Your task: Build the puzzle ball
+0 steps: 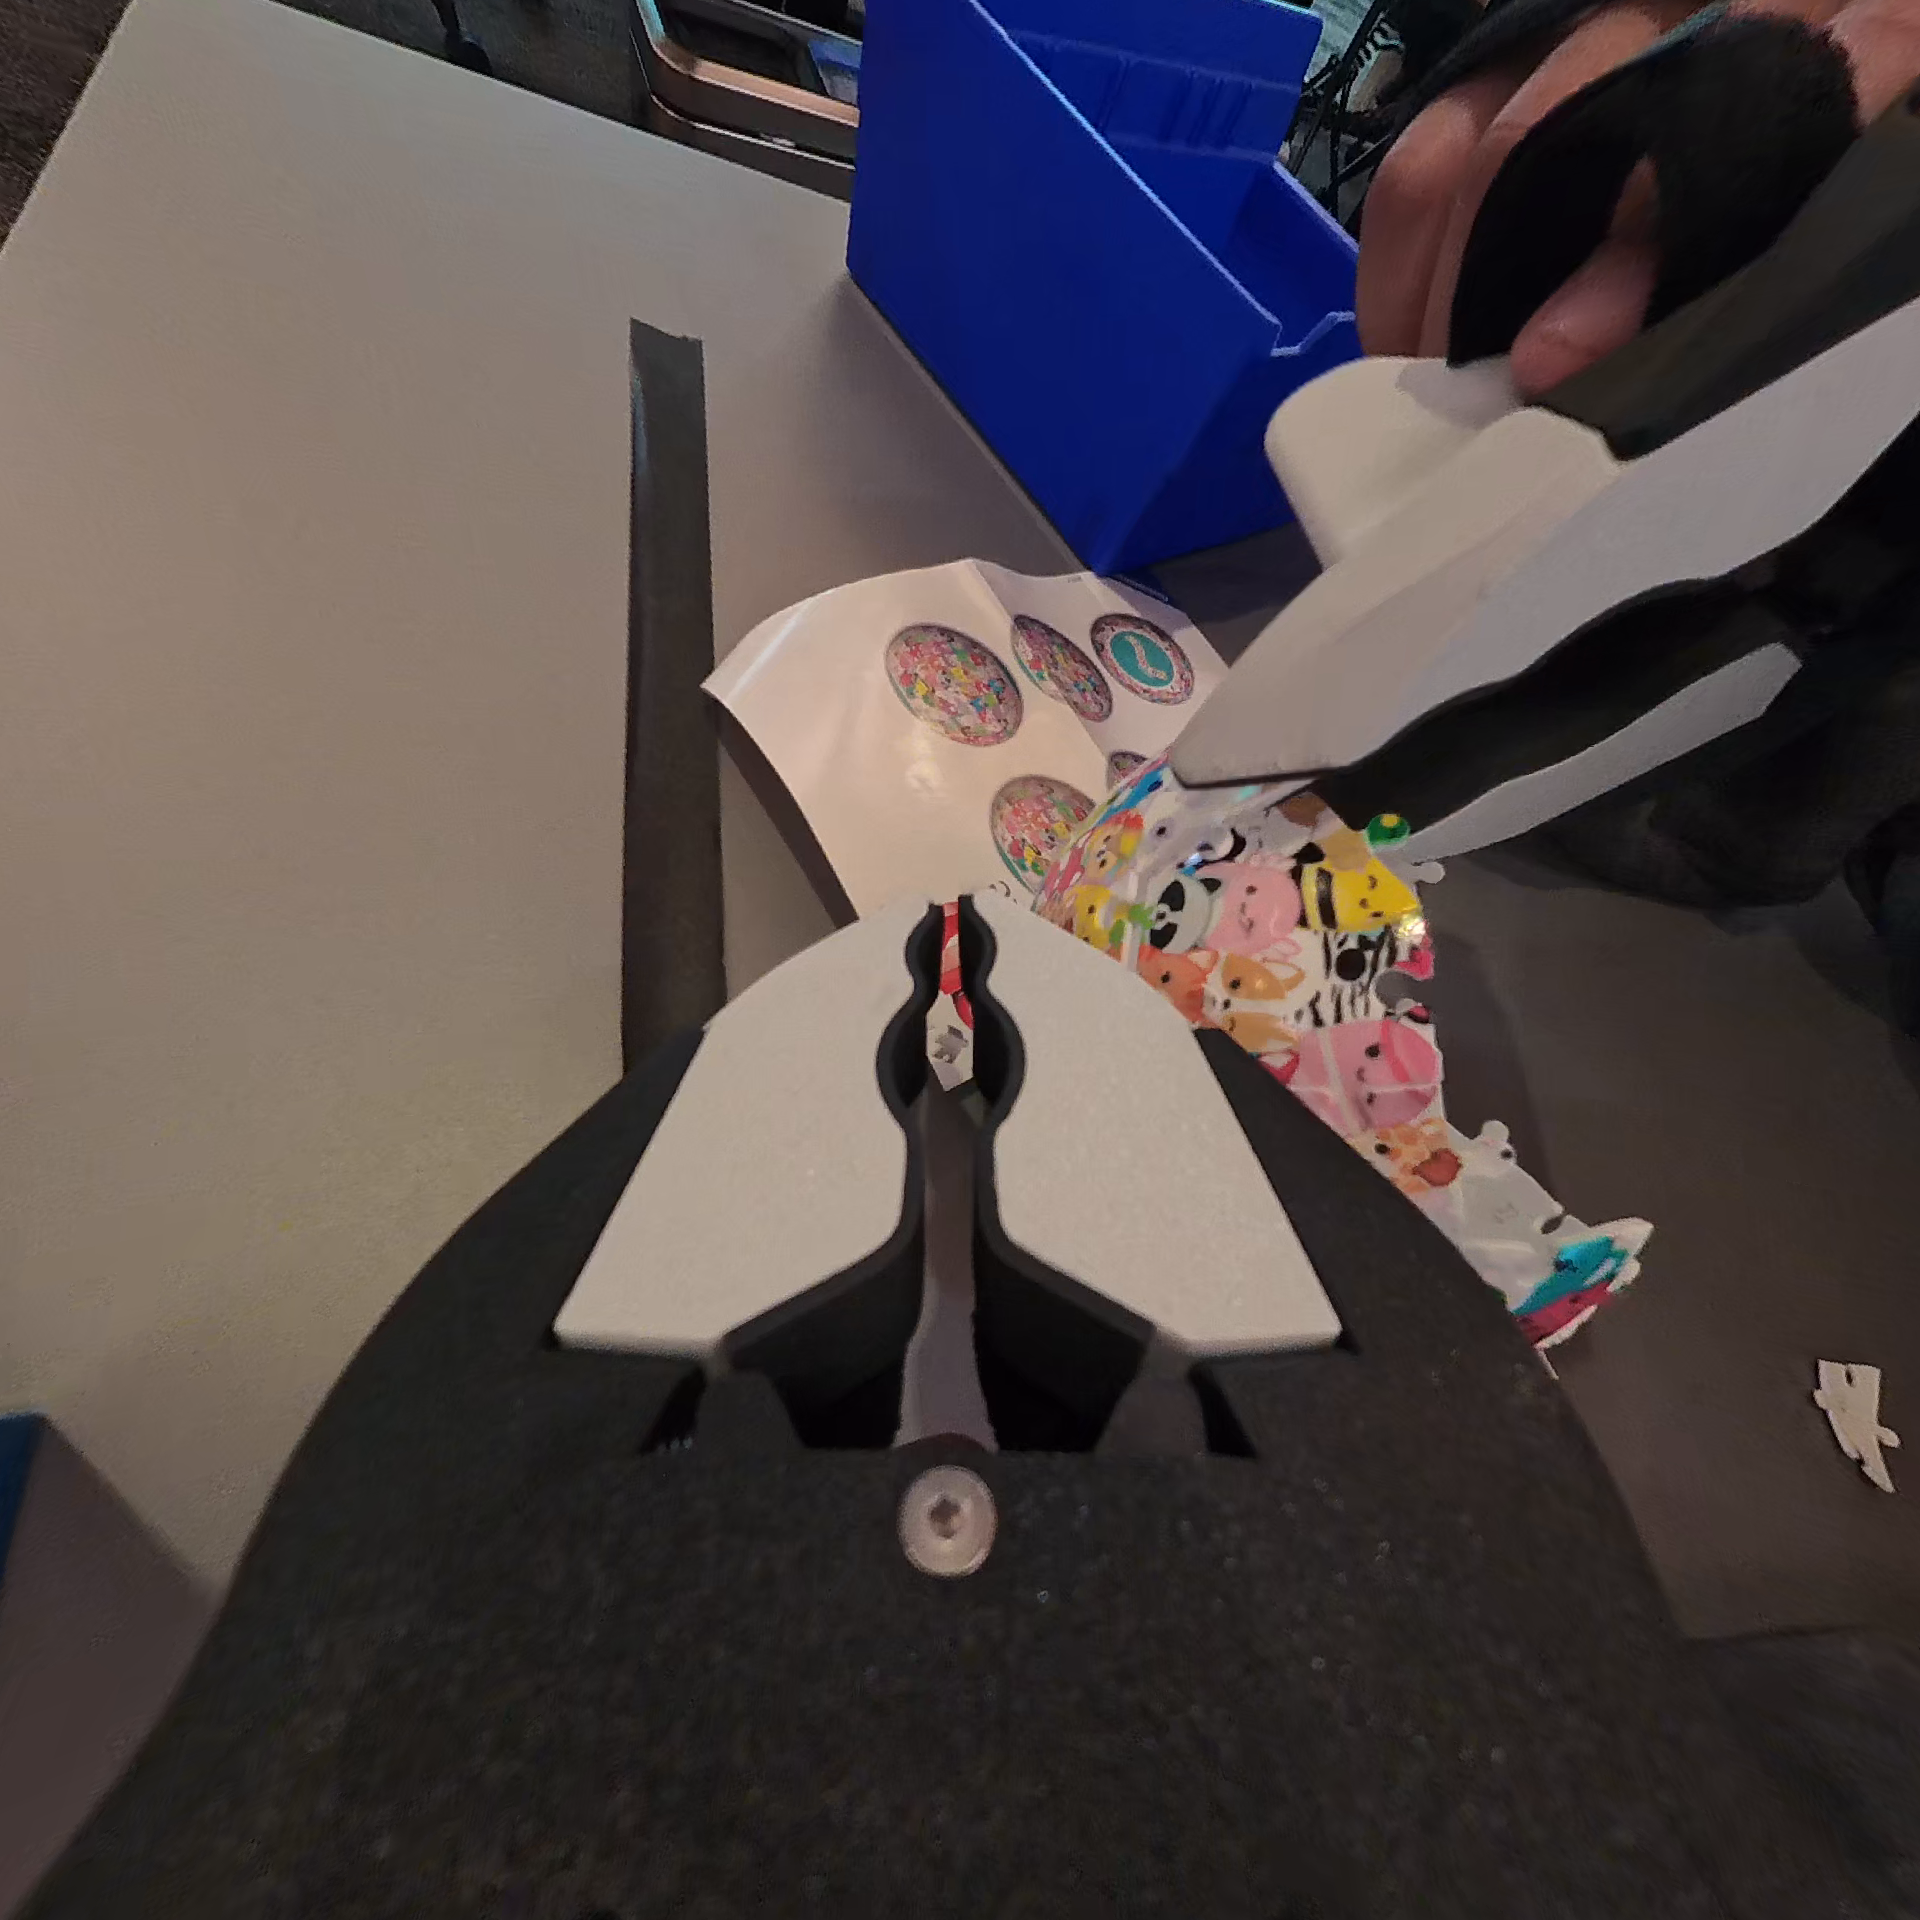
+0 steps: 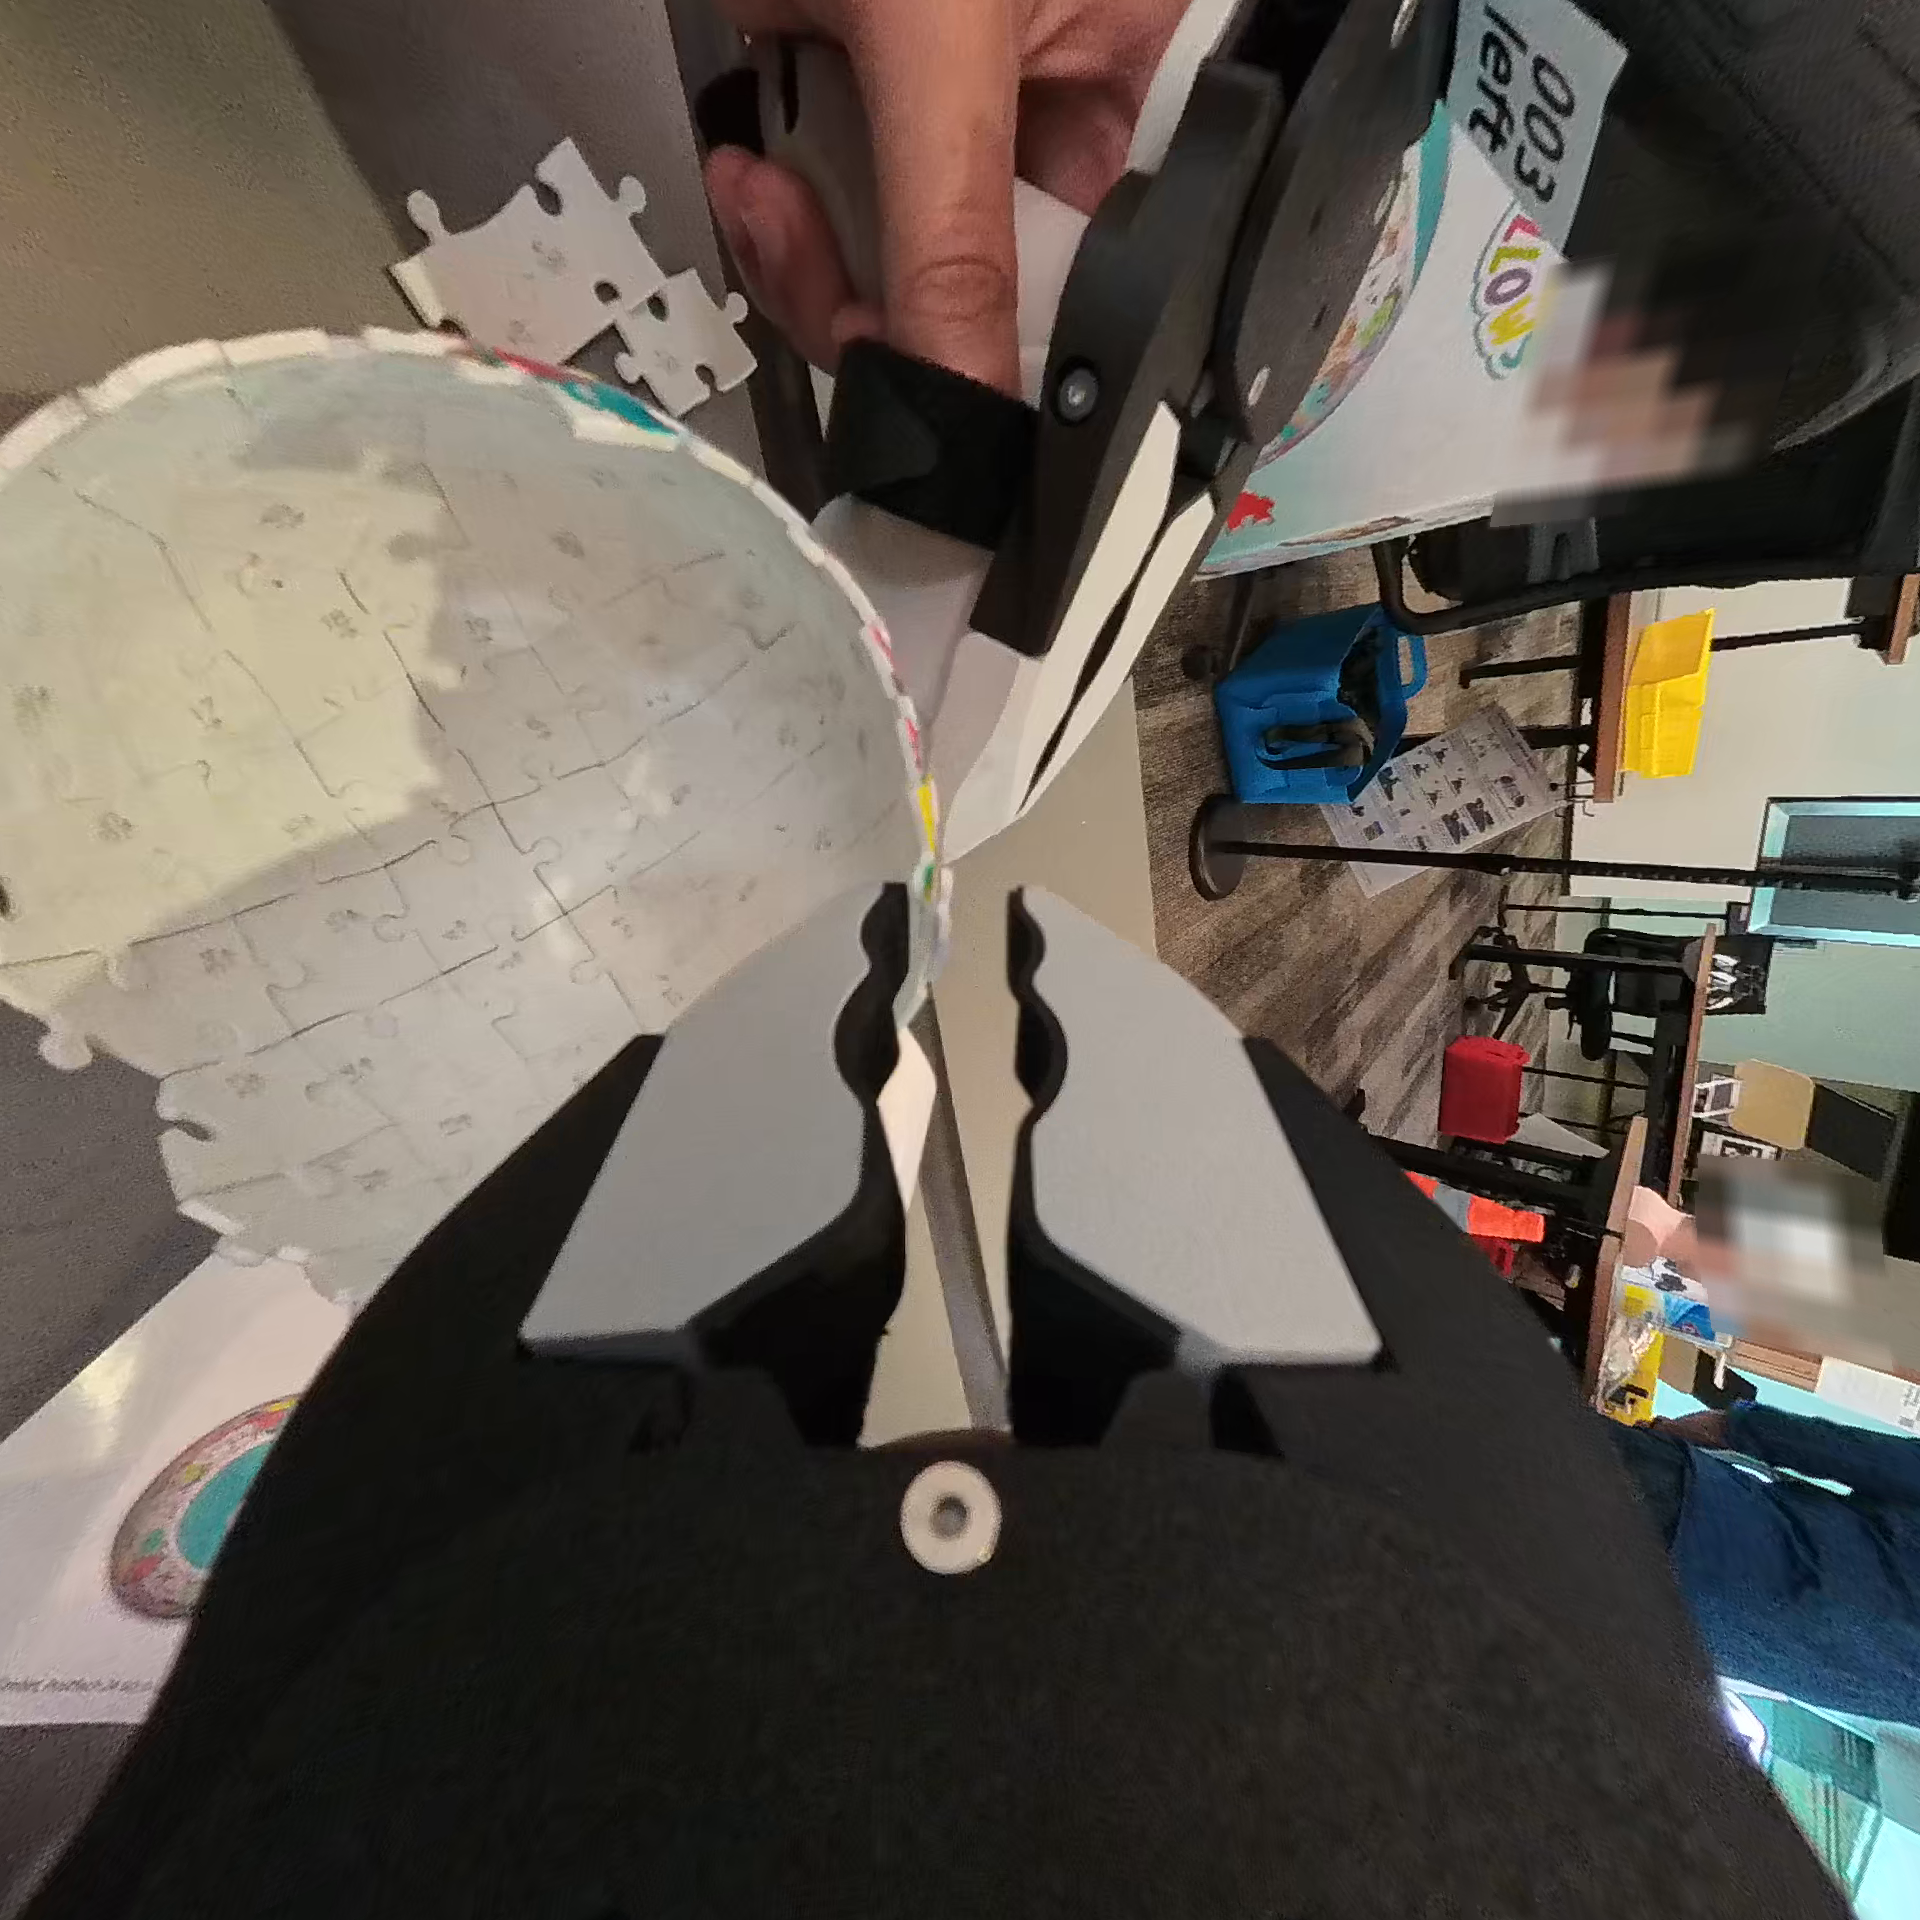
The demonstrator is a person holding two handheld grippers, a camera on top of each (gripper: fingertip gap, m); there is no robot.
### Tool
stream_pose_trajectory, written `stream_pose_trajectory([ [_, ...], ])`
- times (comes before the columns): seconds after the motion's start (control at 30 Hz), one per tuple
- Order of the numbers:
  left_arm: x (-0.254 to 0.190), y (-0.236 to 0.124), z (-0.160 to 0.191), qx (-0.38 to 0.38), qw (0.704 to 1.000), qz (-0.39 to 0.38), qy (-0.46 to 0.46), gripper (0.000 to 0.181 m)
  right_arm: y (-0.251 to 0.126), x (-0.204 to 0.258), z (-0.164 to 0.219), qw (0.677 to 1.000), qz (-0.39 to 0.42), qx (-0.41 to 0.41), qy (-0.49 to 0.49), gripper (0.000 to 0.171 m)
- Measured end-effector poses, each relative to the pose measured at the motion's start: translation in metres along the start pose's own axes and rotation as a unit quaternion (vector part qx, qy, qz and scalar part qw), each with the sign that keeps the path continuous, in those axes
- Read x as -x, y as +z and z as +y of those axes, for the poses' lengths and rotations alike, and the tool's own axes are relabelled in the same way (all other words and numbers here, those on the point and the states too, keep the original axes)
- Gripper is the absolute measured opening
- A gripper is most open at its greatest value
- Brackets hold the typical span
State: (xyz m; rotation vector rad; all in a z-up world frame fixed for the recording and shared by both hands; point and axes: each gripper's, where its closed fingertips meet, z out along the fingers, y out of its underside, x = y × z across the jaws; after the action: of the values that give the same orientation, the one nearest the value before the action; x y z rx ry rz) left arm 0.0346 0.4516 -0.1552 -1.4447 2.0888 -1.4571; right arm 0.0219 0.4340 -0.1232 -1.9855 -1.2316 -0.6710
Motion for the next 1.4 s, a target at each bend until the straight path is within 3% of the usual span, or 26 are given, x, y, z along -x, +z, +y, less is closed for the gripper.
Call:
stream_pose_trajectory([
  [0.33,0.000,0.001,0.001,0.005,1.000,-0.002,0.002,0.002,0.000,0.002,-0.005,1.000,0.006,-0.009,-0.023,0.005],
  [0.63,-0.002,0.000,-0.001,0.000,1.000,0.001,0.003,0.002,-0.002,0.003,-0.005,1.000,-0.024,-0.008,-0.007,0.004],
  [1.0,-0.006,-0.006,-0.009,-0.008,1.000,-0.005,0.008,0.004,0.000,-0.002,0.002,1.000,0.010,0.004,-0.016,0.013],
  [1.17,-0.002,-0.025,-0.023,-0.058,0.997,-0.056,-0.001,0.005,-0.002,-0.002,0.001,1.000,-0.001,-0.013,0.007,0.016],
  [1.3,0.012,-0.033,-0.011,-0.100,0.989,-0.108,-0.020,0.005,-0.004,0.005,-0.007,0.998,-0.024,-0.044,0.026,0.019],
  [1.4,0.014,-0.039,-0.009,-0.162,0.982,-0.096,-0.032,0.005,-0.002,0.004,-0.005,0.999,-0.015,-0.044,0.019,0.020],
])
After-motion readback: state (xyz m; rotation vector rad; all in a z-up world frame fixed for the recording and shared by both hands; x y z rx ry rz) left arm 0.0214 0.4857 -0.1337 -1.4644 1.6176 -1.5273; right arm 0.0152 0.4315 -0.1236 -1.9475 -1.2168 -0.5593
